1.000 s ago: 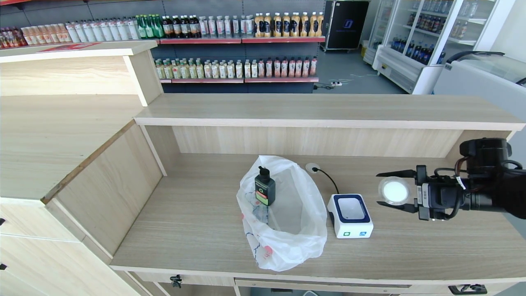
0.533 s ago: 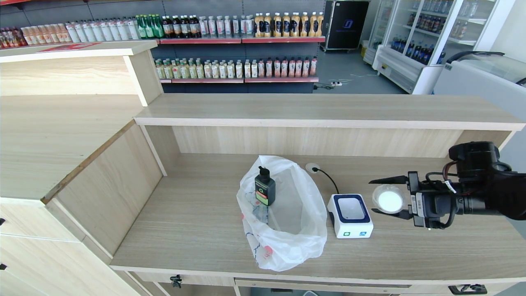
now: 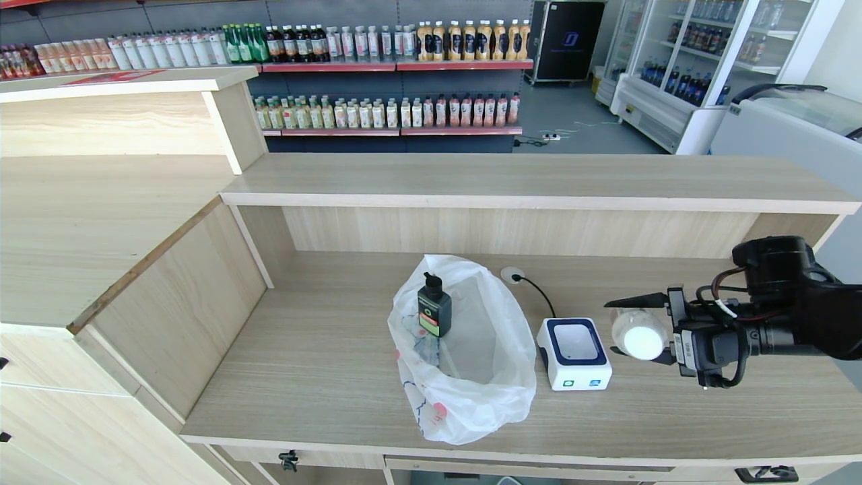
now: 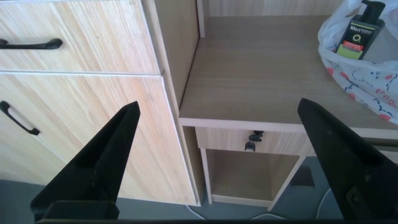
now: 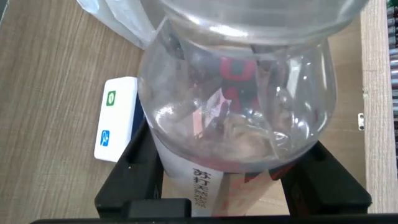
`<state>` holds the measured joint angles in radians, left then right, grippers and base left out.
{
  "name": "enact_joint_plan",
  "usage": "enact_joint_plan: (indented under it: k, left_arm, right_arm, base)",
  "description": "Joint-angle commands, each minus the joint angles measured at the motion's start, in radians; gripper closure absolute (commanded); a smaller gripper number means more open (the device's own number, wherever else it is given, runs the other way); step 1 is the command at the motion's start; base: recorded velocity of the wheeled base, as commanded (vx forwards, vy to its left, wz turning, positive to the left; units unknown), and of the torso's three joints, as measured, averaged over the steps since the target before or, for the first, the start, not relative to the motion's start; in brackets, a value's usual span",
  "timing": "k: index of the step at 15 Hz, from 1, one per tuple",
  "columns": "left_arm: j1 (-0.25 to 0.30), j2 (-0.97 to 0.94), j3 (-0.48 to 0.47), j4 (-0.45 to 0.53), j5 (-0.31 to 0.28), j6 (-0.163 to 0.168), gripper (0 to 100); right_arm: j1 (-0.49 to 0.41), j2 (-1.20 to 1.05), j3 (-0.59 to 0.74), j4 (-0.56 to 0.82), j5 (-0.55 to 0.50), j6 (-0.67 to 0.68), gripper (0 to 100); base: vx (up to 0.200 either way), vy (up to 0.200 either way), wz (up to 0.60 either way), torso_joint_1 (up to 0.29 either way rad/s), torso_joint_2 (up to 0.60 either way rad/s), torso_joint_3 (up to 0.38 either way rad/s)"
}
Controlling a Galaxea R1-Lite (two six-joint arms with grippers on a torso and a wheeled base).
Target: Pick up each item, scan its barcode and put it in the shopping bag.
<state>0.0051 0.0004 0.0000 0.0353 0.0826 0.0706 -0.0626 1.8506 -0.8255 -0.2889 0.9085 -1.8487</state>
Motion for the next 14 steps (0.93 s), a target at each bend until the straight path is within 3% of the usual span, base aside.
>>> enact_joint_plan:
  k: [1,14]
  left_arm:
    - [0.001,0.0,0.0,0.0,0.0,0.0,0]
    - [0.001,0.0,0.0,0.0,0.0,0.0,0]
  right_arm:
    - [-0.016,0.004,-0.009,-0.001,-0.003,-0.02,100]
    - [-0.003,0.044,-0.024,-0.01,-0.059,-0.104,100]
  base:
    - [0.0,0.0,0.0,0.0,0.0,0.0]
    - [0.0,0.0,0.0,0.0,0.0,0.0]
